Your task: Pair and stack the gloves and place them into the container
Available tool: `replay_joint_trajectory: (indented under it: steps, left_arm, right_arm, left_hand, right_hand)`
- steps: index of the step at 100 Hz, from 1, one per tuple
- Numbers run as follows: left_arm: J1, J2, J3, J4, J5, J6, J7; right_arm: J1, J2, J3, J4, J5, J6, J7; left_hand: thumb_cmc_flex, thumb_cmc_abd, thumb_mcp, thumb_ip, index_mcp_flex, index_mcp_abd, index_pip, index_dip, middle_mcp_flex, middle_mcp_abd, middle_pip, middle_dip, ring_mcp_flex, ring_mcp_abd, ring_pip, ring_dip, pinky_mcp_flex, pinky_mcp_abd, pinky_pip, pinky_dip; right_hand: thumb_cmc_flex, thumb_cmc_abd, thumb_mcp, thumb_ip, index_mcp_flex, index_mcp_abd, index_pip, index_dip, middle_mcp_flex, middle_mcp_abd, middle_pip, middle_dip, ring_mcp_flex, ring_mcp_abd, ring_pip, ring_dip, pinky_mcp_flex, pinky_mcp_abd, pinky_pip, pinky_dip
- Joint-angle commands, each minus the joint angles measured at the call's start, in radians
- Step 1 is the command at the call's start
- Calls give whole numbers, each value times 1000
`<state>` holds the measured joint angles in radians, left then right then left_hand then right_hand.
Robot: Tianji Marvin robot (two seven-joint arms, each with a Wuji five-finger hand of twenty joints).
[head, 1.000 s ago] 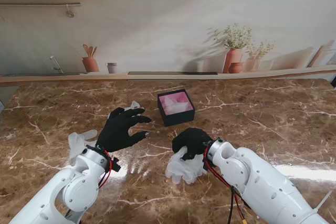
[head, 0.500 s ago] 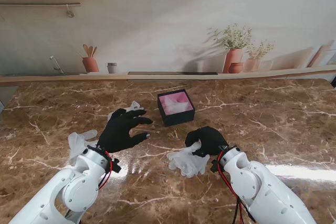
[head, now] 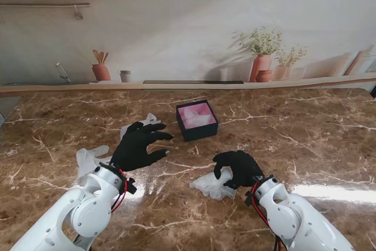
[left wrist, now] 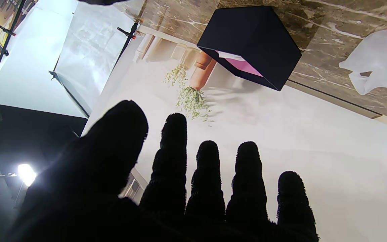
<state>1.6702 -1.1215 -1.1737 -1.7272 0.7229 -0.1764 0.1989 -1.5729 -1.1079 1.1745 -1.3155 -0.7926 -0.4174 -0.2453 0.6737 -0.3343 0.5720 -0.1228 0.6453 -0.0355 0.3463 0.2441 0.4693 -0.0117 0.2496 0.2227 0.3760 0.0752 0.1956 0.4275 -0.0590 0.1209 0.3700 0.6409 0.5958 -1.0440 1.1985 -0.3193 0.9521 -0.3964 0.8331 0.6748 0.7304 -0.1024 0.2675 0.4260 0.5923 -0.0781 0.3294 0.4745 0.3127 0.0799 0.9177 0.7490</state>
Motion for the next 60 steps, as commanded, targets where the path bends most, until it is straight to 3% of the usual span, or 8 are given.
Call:
replay_joint_trajectory:
  steps: [1, 7, 14, 17, 29, 46, 54, 60]
  left_arm:
    - [-1, 1, 4, -1, -1, -5, -3]
    - [-1, 2, 4, 0, -1, -9, -5]
    - [-2, 2, 3, 0, -2, -11, -7]
    - [-1, 2, 3, 0, -2, -11, -8]
    - [-2, 2, 3, 1, -3, -14, -8]
    - [-3, 3, 4, 0, -6, -16, -12]
    - [-3, 2, 3, 1, -7, -19, -11]
    - [-2, 3, 1, 1, -6, -20, -11]
  right_arm:
    - [-30, 21, 16, -25, 14, -10, 69]
    - [-47, 30, 37, -52, 23, -13, 129]
    - [-65, 38, 56, -81, 38, -9, 186]
    - [-70, 41, 61, -91, 41, -6, 208]
    - [-79, 51, 63, -115, -13, 13, 225]
    - [-44, 66, 7, -92, -149, 29, 178]
    - [-17, 67, -35, -59, -178, 44, 132]
    - [2, 68, -65, -33, -203, 52, 89]
  left_hand:
    - [14, 29, -23, 22, 27, -25, 9, 5, 0, -29, -22, -7, -32, -39, -30, -6, -15, -22, -35, 15]
    - [14, 28, -22, 22, 26, -26, 9, 5, 1, -30, -22, -7, -31, -40, -30, -6, -15, -22, -36, 14]
    - [12, 29, -21, 22, 25, -25, 8, 4, -1, -30, -23, -8, -33, -40, -31, -7, -15, -23, -37, 13]
    - [12, 29, -21, 22, 24, -25, 7, 4, -1, -31, -23, -8, -33, -41, -31, -7, -15, -24, -37, 13]
    - [11, 29, -22, 21, 24, -27, 6, 3, -1, -33, -24, -9, -33, -40, -32, -8, -15, -24, -38, 13]
    - [12, 32, -26, 21, 22, -23, 4, 2, -2, -35, -26, -10, -34, -41, -34, -9, -16, -27, -41, 12]
    - [12, 33, -27, 21, 22, -27, 4, 2, -3, -36, -26, -10, -35, -41, -35, -9, -16, -28, -43, 12]
    - [12, 33, -29, 21, 21, -25, 4, 3, -3, -35, -26, -10, -35, -42, -35, -10, -16, -28, -44, 12]
  right_hand:
    - [-82, -21, 9, -34, -44, 20, -30, -43, -64, 7, -38, -41, -70, -1, -46, -51, -45, 6, -66, -13]
    - [-180, 17, -24, -2, -48, 66, -114, -32, -114, 20, -71, -82, -117, 21, -100, -93, -74, 25, -137, -28]
    - [-271, 85, -65, 121, -40, 111, -225, 30, -148, 36, -99, -121, -138, 52, -146, -130, -91, 46, -196, -43]
    - [-292, 93, -76, 138, -42, 117, -252, 49, -159, 41, -109, -133, -145, 70, -162, -142, -93, 61, -213, -52]
    - [-266, 1, -50, 128, -37, 127, -251, 73, -190, 80, -151, -191, -98, 152, -191, -186, -5, 119, -221, -101]
    - [-147, -78, 4, 119, -44, 99, -190, 162, -244, 109, -114, -253, -5, 159, -156, -208, 155, 93, -109, -242]
    - [-41, -70, -34, 2, -38, 74, -111, 157, -179, 92, -36, -212, 118, 131, -83, -154, 259, 57, 7, -290]
    - [14, -72, -47, -20, -21, 53, -40, 169, -82, 63, 36, -146, 244, 89, 14, -66, 342, 20, 96, -292]
